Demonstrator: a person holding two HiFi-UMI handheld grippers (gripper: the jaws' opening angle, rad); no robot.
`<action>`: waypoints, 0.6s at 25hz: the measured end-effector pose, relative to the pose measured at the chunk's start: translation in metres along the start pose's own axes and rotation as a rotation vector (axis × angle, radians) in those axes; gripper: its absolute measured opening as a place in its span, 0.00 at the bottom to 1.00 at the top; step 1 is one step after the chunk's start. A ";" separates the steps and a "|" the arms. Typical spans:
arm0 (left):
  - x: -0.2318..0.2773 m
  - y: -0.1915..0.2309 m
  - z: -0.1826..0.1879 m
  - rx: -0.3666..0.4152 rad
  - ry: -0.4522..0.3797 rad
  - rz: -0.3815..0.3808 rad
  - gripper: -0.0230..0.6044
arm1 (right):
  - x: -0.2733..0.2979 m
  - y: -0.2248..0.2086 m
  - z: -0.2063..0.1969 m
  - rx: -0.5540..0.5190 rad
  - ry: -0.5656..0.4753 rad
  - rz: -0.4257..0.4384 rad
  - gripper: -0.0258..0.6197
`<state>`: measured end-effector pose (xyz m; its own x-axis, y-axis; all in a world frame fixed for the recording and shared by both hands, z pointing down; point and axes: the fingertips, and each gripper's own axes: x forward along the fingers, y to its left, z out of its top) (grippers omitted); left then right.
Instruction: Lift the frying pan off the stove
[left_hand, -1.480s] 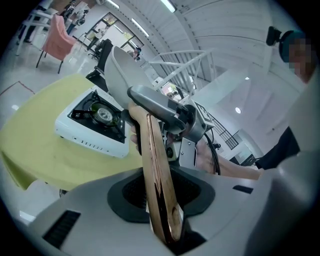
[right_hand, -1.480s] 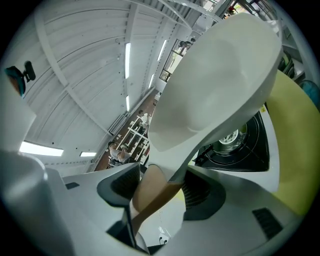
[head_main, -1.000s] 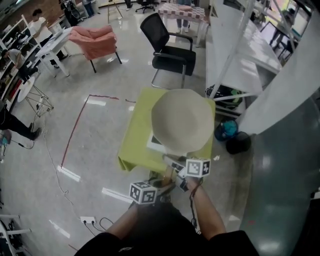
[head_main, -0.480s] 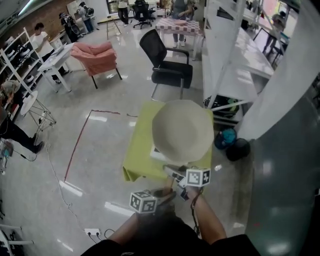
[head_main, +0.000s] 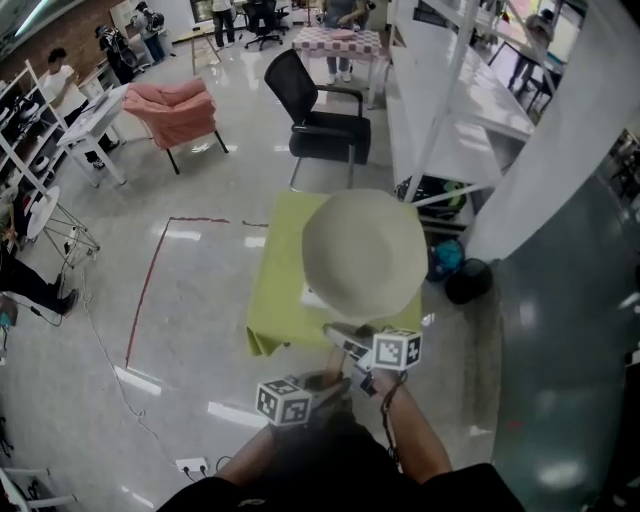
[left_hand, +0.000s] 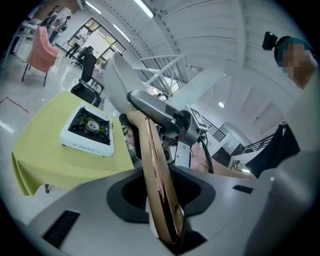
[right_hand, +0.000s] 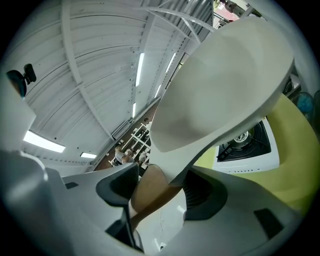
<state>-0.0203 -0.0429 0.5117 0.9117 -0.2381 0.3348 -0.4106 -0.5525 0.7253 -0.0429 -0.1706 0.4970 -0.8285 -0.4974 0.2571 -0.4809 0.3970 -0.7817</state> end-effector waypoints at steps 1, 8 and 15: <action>0.000 0.000 -0.001 0.003 0.001 -0.003 0.28 | 0.000 0.000 -0.001 -0.002 -0.002 -0.001 0.48; -0.006 -0.004 -0.007 0.012 0.009 -0.018 0.28 | -0.002 0.006 -0.007 -0.023 -0.003 -0.025 0.48; -0.012 -0.005 -0.014 0.011 0.009 -0.027 0.28 | -0.001 0.011 -0.014 -0.040 0.009 -0.039 0.48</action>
<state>-0.0295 -0.0264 0.5127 0.9223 -0.2162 0.3205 -0.3858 -0.5675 0.7274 -0.0519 -0.1552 0.4958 -0.8114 -0.5064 0.2919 -0.5236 0.4078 -0.7480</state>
